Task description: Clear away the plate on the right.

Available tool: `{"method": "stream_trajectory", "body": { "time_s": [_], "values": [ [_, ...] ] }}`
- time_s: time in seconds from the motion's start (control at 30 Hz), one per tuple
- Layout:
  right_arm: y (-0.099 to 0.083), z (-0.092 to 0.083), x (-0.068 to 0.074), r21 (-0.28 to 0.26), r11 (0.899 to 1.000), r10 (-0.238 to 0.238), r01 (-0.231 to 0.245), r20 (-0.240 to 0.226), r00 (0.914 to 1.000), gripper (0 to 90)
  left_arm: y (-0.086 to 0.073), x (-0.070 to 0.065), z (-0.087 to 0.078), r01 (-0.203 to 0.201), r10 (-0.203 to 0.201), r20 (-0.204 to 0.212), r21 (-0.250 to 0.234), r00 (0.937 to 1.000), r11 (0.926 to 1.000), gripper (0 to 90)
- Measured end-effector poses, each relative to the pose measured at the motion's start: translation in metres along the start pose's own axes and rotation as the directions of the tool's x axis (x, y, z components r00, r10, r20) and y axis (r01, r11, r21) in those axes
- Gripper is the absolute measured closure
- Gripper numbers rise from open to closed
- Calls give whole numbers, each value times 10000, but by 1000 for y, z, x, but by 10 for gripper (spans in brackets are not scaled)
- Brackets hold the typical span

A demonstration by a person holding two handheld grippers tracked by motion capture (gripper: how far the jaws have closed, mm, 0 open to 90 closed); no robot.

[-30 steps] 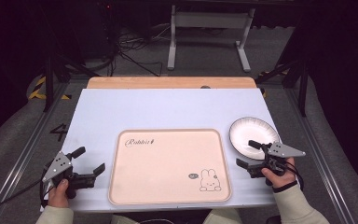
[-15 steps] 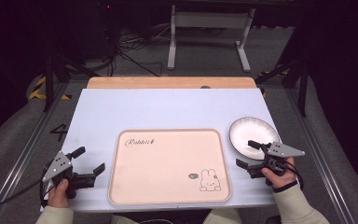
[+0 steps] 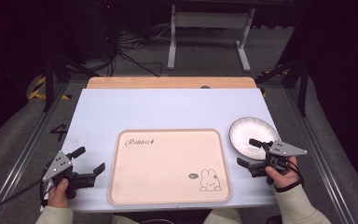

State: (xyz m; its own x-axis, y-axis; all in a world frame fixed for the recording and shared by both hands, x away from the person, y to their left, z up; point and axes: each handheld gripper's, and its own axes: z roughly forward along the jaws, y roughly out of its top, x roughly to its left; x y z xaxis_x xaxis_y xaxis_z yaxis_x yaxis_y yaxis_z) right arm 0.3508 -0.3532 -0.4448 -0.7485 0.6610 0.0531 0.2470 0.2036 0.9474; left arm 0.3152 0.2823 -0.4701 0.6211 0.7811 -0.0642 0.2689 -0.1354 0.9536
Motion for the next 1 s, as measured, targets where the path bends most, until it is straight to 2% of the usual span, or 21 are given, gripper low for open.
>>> {"method": "stream_trajectory", "body": {
  "time_s": [0.37, 0.43, 0.53, 0.77, 0.87, 1.0],
  "values": [
    [12, -7, -3, -250, 9996, 152, -149, 132, 9998, 34, 0, 0, 0, 17, -17, 10, -2, 10000, 10000, 3],
    [13, -6, -6, -144, 9996, 235, -234, 18, 9997, 34, 0, 1, 0, 57, -57, 27, 23, 10000, 10000, 3],
    [16, -6, -10, -188, 9991, 370, -368, 85, 9993, 35, 0, 0, 0, 48, -48, -11, 7, 10000, 10000, 3],
    [23, -8, -17, -190, 9992, 361, -356, 256, 9990, 34, 0, 0, 0, 57, -57, 1, 8, 10000, 10000, 3],
    [24, -8, -23, -260, 9978, 614, -609, 186, 9979, 35, 0, 1, 0, 60, -60, 15, 29, 10000, 10000, 3],
    [27, -8, -31, -250, 9973, 697, -688, 411, 9967, 35, 0, 0, 0, 68, -68, 3, 12, 10000, 10000, 3]
  ]
}}
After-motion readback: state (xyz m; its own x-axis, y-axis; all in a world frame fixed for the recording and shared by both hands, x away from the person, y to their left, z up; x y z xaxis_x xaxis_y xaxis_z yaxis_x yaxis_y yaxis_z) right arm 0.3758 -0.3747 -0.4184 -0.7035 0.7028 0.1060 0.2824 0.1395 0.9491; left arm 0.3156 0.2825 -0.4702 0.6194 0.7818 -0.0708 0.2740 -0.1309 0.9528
